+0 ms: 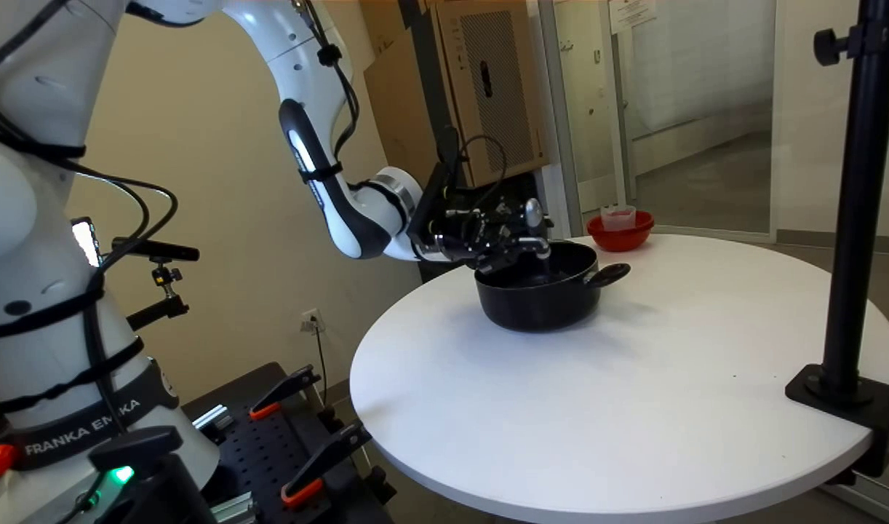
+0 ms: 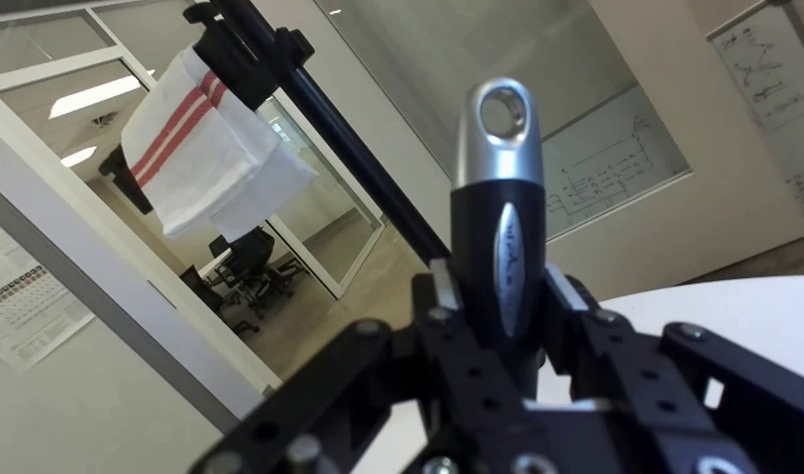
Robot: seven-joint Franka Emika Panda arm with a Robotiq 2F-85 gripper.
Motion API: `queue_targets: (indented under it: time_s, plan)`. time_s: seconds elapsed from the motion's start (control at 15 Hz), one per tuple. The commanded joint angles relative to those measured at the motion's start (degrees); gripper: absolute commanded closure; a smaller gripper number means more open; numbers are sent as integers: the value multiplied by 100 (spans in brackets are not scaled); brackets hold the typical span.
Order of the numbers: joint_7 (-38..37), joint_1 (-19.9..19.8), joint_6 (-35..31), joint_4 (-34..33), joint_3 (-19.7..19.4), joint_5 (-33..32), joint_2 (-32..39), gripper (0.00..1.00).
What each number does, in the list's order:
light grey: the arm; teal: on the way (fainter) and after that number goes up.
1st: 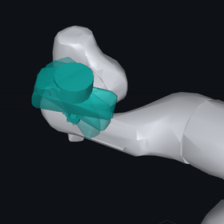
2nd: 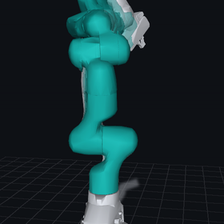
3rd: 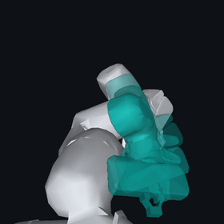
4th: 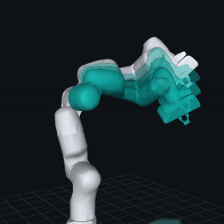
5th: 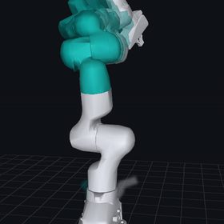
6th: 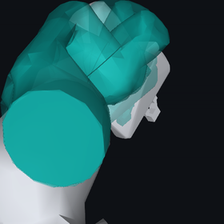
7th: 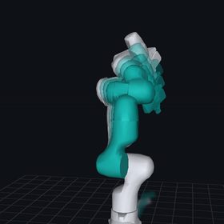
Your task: Use the spoon to mix the contents of the pot then put it back on the table
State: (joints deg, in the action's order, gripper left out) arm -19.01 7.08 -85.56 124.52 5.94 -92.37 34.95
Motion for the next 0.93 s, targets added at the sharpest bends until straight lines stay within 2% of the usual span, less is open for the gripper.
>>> queue_targets:
  time_s: [0.0, 0.53, 0.87]
  plan:
    - [507, -14, 219, 47, 38, 39, 293, 92]
    - [973, -3, -103, 243, 411, 131, 289, 92]
    - [933, 62, -164, -3, 689, 479, 167, 92]
